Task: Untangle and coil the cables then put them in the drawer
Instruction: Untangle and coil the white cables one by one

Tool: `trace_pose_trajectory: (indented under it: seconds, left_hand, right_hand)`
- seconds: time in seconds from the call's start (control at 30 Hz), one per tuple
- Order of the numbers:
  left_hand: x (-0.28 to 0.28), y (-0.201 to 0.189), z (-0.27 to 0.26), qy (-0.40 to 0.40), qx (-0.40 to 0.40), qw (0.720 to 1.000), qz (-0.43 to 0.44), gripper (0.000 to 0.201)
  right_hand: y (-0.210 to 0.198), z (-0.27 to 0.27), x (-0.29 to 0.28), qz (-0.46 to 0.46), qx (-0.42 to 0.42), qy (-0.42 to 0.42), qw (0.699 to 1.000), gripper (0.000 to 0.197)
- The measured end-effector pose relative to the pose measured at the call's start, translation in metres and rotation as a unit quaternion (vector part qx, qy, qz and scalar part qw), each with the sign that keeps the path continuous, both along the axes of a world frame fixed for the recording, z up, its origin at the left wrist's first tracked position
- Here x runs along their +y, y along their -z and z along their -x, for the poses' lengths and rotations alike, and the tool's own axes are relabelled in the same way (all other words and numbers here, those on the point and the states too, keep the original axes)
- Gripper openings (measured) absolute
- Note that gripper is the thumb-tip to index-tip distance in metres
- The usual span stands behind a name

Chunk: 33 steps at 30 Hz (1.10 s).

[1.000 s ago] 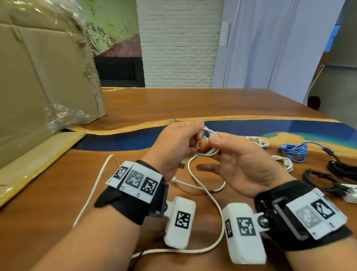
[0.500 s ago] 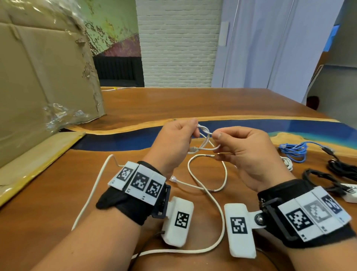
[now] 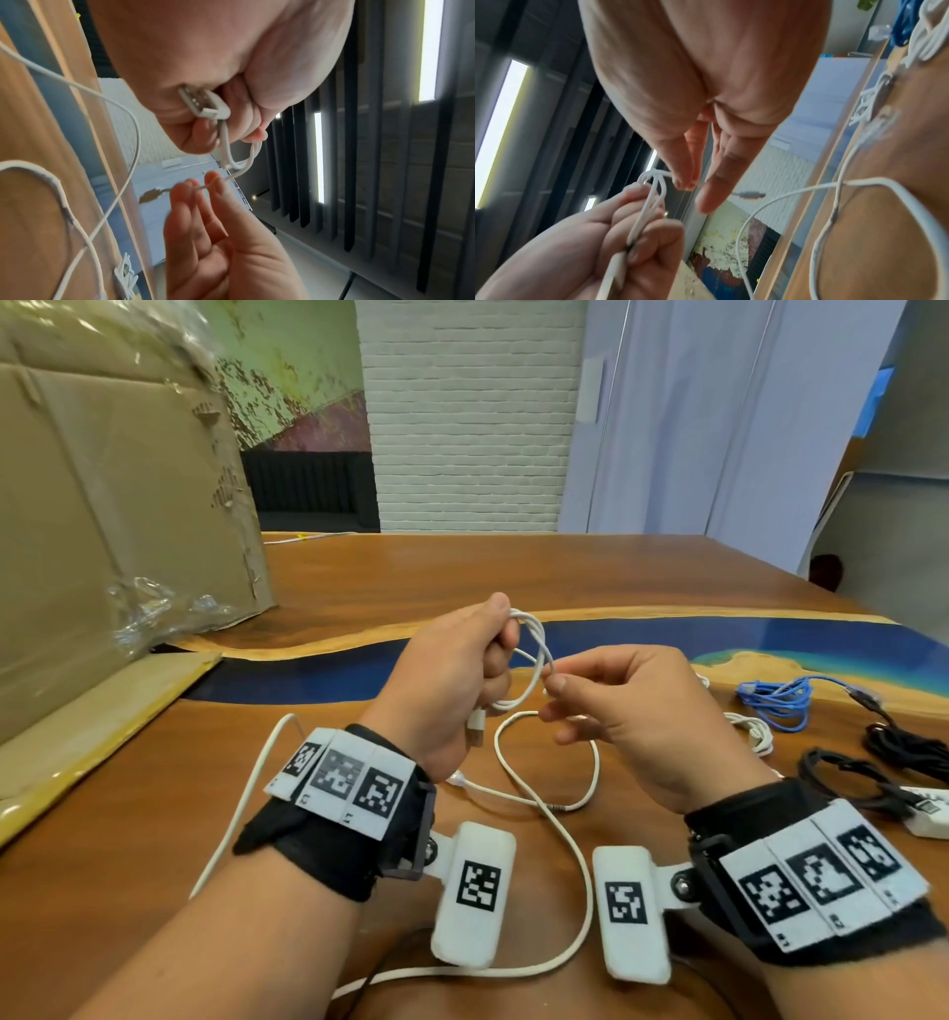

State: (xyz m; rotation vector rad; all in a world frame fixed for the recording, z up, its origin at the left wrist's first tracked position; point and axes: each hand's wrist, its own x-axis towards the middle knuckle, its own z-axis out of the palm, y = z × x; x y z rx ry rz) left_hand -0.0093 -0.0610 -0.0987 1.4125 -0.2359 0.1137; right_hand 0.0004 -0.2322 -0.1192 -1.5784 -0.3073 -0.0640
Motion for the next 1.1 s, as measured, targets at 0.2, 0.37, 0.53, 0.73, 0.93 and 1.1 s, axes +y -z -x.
trace_pose_trajectory:
  seconds: [0.2, 0.37, 0.53, 0.73, 0.93, 1.1]
  left_hand:
    - [-0.004, 0.004, -0.001, 0.002, 0.01, 1.0, 0.018, 0.038]
    - [-0.005, 0.007, -0.001, -0.019, -0.012, 0.999, -0.041, 0.037]
    - [-0.004, 0.007, -0.003, -0.015, 0.005, 0.999, -0.031, 0.031]
    - [0.001, 0.007, -0.005, 0.019, 0.017, 1.0, 0.018, 0.026]
    - [0.012, 0.006, -0.007, -0.02, -0.023, 0.996, -0.085, 0.028]
    - [0.006, 0.007, -0.003, 0.018, -0.037, 0.998, -0.047, 0.029]
  right_hand:
    - [0.004, 0.007, 0.02, -0.151, 0.084, -0.038, 0.984, 0.016]
    - [0.003, 0.01, 0.02, -0.159, 0.085, -0.044, 0.983, 0.014]
    - [0.003, 0.005, 0.018, -0.163, 0.05, 0.006, 0.985, 0.02]
    - [-0.004, 0.007, 0.009, -0.239, 0.112, -0.149, 0.953, 0.036]
    - [0.001, 0.0, 0.007, -0.154, 0.052, -0.062, 0.985, 0.047]
    - [0.001, -0.002, 0.002, -0.083, 0.025, 0.005, 0.996, 0.031]
